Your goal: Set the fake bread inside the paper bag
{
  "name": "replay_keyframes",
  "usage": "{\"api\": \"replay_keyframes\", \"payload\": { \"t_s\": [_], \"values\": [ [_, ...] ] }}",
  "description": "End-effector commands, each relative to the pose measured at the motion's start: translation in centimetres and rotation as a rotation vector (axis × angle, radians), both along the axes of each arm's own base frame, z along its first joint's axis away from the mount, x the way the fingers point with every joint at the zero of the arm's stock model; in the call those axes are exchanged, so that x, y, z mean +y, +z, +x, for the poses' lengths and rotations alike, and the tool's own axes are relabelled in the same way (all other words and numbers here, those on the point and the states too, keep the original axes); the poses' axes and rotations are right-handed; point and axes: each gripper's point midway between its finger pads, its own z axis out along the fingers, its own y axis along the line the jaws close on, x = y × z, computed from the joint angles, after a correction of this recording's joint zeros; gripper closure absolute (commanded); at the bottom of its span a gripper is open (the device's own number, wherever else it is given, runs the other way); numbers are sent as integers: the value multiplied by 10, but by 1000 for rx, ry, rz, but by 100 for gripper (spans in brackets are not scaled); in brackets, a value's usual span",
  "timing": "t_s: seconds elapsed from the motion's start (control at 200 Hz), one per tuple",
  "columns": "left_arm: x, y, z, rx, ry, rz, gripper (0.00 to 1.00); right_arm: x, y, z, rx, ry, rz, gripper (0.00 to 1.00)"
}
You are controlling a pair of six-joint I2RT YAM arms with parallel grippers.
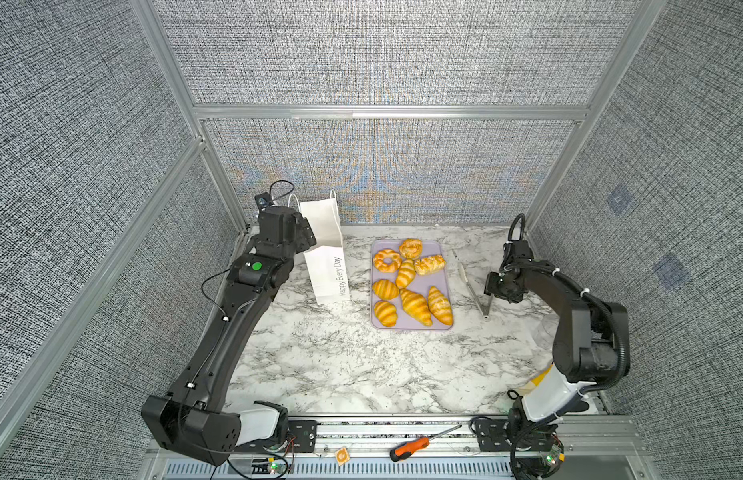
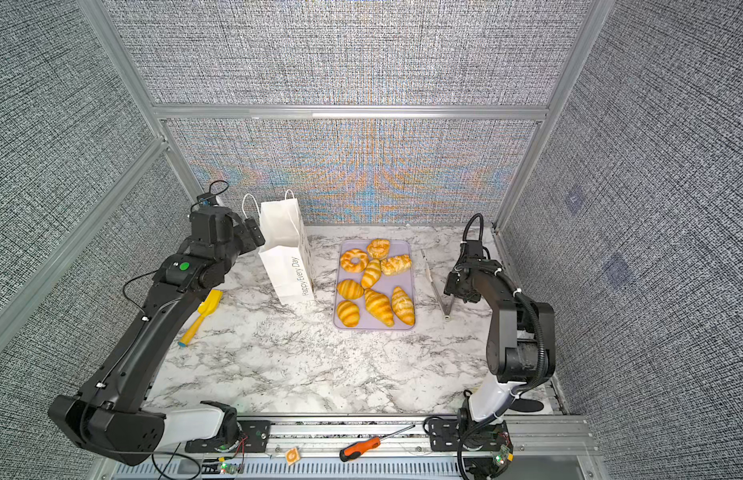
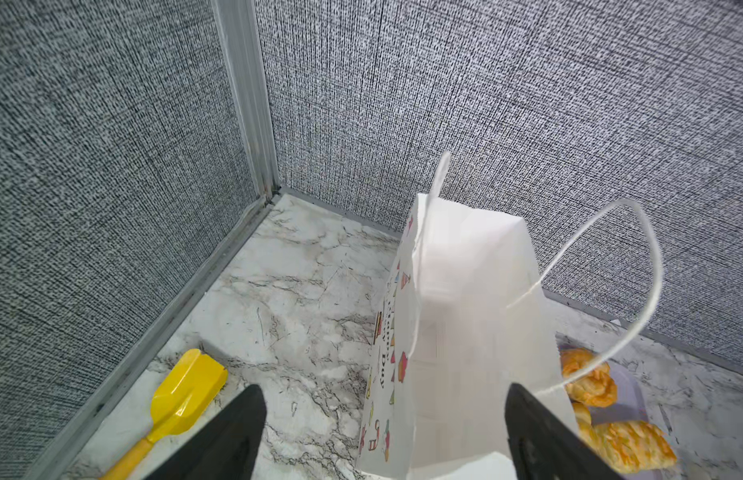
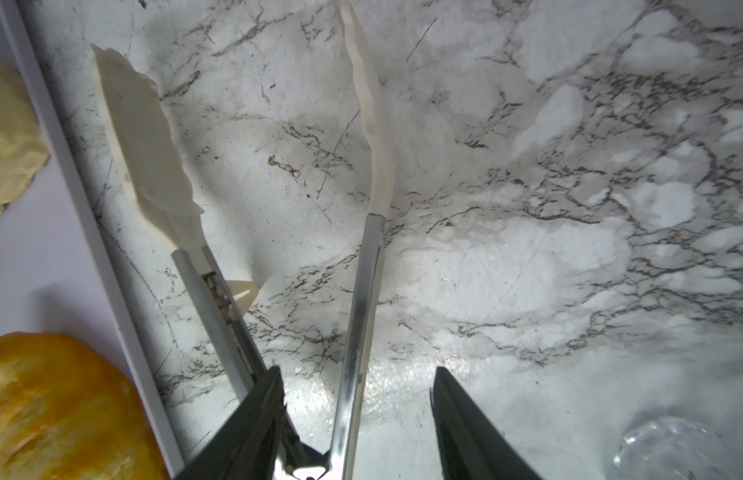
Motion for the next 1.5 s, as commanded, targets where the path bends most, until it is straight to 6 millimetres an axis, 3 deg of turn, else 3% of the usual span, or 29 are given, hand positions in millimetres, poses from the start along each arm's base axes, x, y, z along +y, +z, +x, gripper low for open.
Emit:
{"api": "replay_keyframes", "payload": {
  "t_s": [0.0, 0.165, 0.42, 0.57, 0.76, 0.881, 1.051, 1.326, 1.491],
  "values": [
    [5, 32, -5, -106, 75, 60, 8, 1, -5, -3, 34, -12, 13, 43],
    [-19, 63, -8, -176, 28, 104, 8, 2, -10, -1, 51, -7, 17, 48],
    [-78, 85, 0, -219, -110, 186, 8, 4, -24, -1, 99, 7, 26, 58],
    [-115, 88, 9, -231, -218, 208, 8, 4, -30, 0, 121, 7, 28, 62],
    [-155, 75, 21, -221, -351, 218, 4, 1, -35, 2, 129, 5, 16, 67],
    [-178, 62, 31, -189, -435, 223, 1, 0, -34, 5, 129, 4, 8, 82],
    [-211, 40, 44, -149, -545, 208, 1, 0, -16, 14, 77, -1, 20, 100],
    [-265, 22, 60, -125, -747, 136, 1, 7, 45, 31, -81, 30, 114, 100],
    [-302, 30, 59, -162, -980, -11, 1, 37, 88, 44, -221, 167, 262, 100]
  ]
}}
